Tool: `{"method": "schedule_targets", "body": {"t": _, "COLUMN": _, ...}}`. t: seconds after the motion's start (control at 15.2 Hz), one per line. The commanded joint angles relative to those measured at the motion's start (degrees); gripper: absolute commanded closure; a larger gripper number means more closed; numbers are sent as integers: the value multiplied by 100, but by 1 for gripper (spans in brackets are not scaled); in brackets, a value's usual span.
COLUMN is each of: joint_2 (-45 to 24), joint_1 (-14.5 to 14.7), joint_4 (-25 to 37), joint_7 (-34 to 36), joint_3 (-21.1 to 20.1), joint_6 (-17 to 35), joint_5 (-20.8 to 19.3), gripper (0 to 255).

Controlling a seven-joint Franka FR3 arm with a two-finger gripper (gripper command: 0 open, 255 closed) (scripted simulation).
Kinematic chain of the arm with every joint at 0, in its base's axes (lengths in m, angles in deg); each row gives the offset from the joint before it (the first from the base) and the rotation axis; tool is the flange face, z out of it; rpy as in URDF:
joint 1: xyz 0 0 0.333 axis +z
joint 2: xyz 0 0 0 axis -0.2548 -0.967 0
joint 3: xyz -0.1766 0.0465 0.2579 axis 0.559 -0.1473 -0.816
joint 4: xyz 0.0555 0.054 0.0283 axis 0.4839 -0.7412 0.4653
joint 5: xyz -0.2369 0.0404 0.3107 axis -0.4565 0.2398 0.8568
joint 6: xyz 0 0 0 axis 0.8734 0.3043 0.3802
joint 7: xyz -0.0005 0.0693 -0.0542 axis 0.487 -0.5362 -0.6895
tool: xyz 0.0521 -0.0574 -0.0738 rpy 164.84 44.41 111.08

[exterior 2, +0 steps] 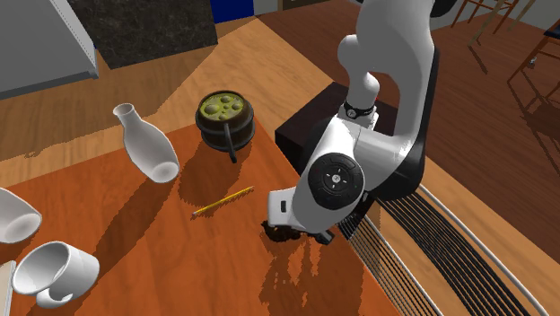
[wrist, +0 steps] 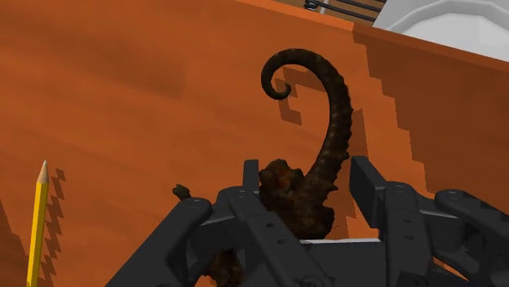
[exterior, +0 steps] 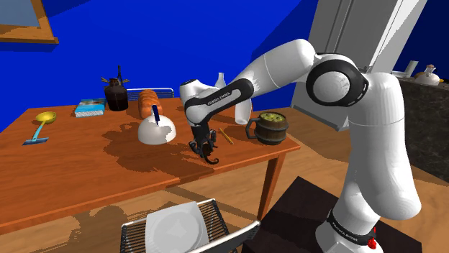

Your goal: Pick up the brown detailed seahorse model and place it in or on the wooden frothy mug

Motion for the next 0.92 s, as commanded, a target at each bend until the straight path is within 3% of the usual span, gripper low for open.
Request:
{"method": "schedule_targets", "body": {"t": 0.0, "joint_2": 35, "joint_1": 21, "joint_4": 21, "joint_7": -8, "joint_3": -21, "joint_6": -47, "joint_5": 9, "gripper": 255}}
{"method": "schedule_targets", "body": {"t": 0.66, "joint_2": 287, "joint_1": 37, "joint_4": 277, "joint_7": -37, "joint_3": -11, "joint_6": -549, "joint_5": -10, "gripper": 255}}
{"method": "schedule_targets", "body": {"t": 0.73, "joint_2": 287, "joint_1": 37, "joint_4": 277, "joint_7": -37, "joint_3": -11, "joint_6": -549, "joint_5": -10, "gripper": 0}}
{"method": "schedule_targets", "body": {"t": 0.86, "joint_2": 737, "joint_1": 2, "joint_4": -889, "joint_7": 1212, "joint_3": 175, "joint_6": 1032, "joint_5": 387, "gripper": 0}}
